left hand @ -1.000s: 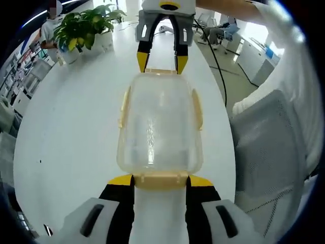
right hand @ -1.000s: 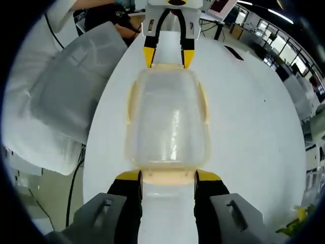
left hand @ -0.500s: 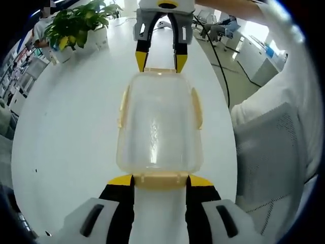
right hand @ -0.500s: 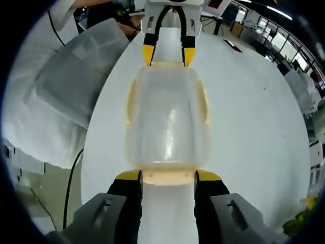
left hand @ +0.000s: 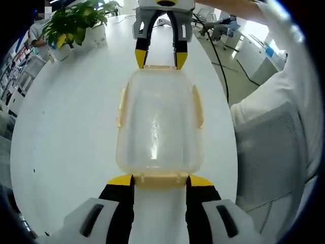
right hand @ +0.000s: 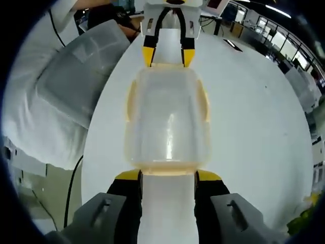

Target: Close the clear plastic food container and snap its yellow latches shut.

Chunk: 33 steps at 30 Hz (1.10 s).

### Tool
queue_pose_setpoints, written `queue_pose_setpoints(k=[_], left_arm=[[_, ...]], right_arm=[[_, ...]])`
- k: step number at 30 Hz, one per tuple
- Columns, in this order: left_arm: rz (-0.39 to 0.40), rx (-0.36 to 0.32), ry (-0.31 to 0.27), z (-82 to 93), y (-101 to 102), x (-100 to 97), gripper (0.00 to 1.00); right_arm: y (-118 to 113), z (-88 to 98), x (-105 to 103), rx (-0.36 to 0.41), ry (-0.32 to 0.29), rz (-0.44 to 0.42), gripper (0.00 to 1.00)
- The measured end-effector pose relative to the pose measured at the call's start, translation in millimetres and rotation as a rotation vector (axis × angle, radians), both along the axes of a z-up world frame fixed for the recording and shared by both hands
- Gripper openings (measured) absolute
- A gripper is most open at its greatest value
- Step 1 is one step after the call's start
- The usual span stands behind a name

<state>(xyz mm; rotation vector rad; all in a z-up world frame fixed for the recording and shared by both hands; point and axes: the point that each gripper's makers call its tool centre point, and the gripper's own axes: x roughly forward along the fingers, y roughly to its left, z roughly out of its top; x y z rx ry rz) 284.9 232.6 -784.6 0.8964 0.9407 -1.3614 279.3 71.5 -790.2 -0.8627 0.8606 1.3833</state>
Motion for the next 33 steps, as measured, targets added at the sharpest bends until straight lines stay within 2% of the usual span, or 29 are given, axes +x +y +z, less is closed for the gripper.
queue_pose_setpoints(k=[6, 8, 9, 10, 11, 12, 13, 14, 15, 16, 18, 19, 20, 21, 23, 24, 26, 27, 29, 30, 31, 32, 33], left_arm=[[-0.022, 0.024, -0.024, -3.2, 0, -1.6, 0.33], [-0.026, 0.027, -0.026, -3.8, 0, -1.9, 0.33], [-0.028, 0.026, -0.023, -3.6, 0, -2.5, 0.33], [-0.027, 0.027, -0.019, -3.7, 0, -3.4, 0.33], [-0.031, 0.025, -0.019, -3.9, 0, -3.7, 0.33], [-0.029, 0.027, -0.019, -4.7, 0, -3.7, 0.33], [-0.027, 0.029, -0.019, -6.3, 1, -3.7, 0.33], [-0.027, 0.042, -0.027, -9.9, 4, -3.0, 0.3], [-0.03, 0.061, -0.031, -12.8, 8, -3.5, 0.27], [-0.027, 0.084, -0.024, -16.1, 13, -5.6, 0.26], [0.011, 0.116, 0.013, -23.8, 22, -10.9, 0.31], [0.06, 0.124, 0.039, -27.7, 27, -12.6, 0.35], [0.087, 0.129, 0.055, -29.5, 30, -13.9, 0.38], [0.132, 0.133, 0.087, -31.1, 35, -15.4, 0.41], [0.233, 0.1, 0.107, -29.5, 39, -11.0, 0.49], [0.256, 0.09, 0.108, -28.5, 39, -9.3, 0.5], [0.396, 0.057, 0.17, -22.5, 42, -9.4, 0.44], [0.504, 0.02, 0.223, -17.7, 40, -9.3, 0.4], [0.584, -0.071, 0.319, -6.3, 33, -13.8, 0.39], [0.683, -0.107, 0.377, 1.4, 32, -12.8, 0.39], [0.741, -0.159, 0.424, 8.9, 27, -11.8, 0.38], [0.85, -0.238, 0.515, 21.1, 19, -10.4, 0.38], [0.899, -0.302, 0.584, 30.2, 13, -10.7, 0.37]], right_arm=[[-1, -0.8, -2, 0.002, 0.005, -0.019, 0.36], [-3, -8.8, -4, -0.023, 0.008, -0.017, 0.35], [-12, -16.5, -10, -0.079, 0.026, 0.008, 0.25], [-14, -21.5, -15, -0.099, 0.037, 0.064, 0.1], [-18, -26.6, -14, -0.126, 0.01, 0.08, 0.0], [-30, -36.1, -12, -0.176, -0.012, 0.009, 0.07], [-25, -42.7, -12, -0.142, 0.005, -0.009, 0.15], [-27, -47.6, -17, -0.142, 0.062, -0.069, 0.22], [-28, -50.2, -20, -0.134, 0.079, -0.078, 0.28], [-29, -50.3, -18, -0.13, 0.07, -0.072, 0.3], [-35, -49.7, -18, -0.132, 0.067, -0.1, 0.26], [-36, -49.8, -18, -0.132, 0.07, -0.111, 0.25], [-39, -48.0, -17, -0.121, 0.086, -0.158, 0.24], [-41, -47.5, -18, -0.102, 0.126, -0.241, 0.25], [-46, -43.8, -20, -0.09, 0.178, -0.311, 0.28], [-50, -41.5, -19, -0.087, 0.182, -0.334, 0.28], [-60, -39.5, -16, -0.091, 0.177, -0.371, 0.28], [-65, -40.5, -20, -0.105, 0.21, -0.413, 0.3], [-74, -40.6, -28, -0.138, 0.258, -0.446, 0.37], [-75, -39.0, -30, -0.137, 0.268, -0.456, 0.42], [-77, -36.8, -31, -0.131, 0.289, -0.514, 0.43], [-80, -33.6, -29, -0.12, 0.313, -0.563, 0.42], [-80, -28.2, -31, -0.104, 0.377, -0.654, 0.41]])
